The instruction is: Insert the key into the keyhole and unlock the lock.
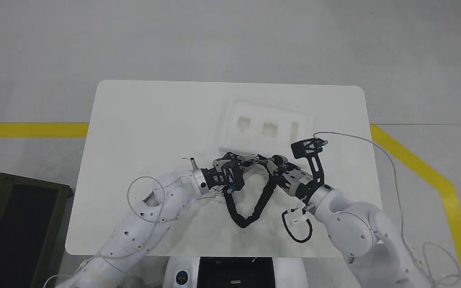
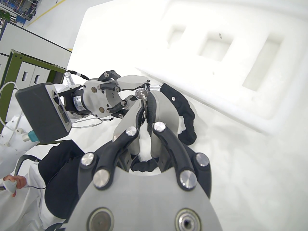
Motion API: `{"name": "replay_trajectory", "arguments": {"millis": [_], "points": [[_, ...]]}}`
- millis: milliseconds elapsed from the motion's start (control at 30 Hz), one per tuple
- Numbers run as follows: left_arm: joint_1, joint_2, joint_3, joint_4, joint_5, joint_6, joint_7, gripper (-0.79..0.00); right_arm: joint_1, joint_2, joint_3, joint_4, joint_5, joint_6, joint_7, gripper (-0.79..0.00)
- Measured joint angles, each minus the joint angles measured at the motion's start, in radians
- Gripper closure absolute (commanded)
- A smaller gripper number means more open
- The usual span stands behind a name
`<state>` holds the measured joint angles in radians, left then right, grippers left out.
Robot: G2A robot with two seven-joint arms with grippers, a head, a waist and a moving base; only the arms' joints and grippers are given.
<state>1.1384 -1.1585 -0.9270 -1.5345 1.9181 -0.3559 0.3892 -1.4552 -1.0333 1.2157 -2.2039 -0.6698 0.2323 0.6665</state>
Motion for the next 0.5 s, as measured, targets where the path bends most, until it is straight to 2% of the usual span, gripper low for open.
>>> {"name": "replay_trajectory", "arguments": {"millis": [500], "points": [[0.0,0.0,0.0,0.0,0.0,0.0,0.0,0.0,0.009,-0.008,-0.004,0.002,0.001,0.001,0.017,0.0]]}}
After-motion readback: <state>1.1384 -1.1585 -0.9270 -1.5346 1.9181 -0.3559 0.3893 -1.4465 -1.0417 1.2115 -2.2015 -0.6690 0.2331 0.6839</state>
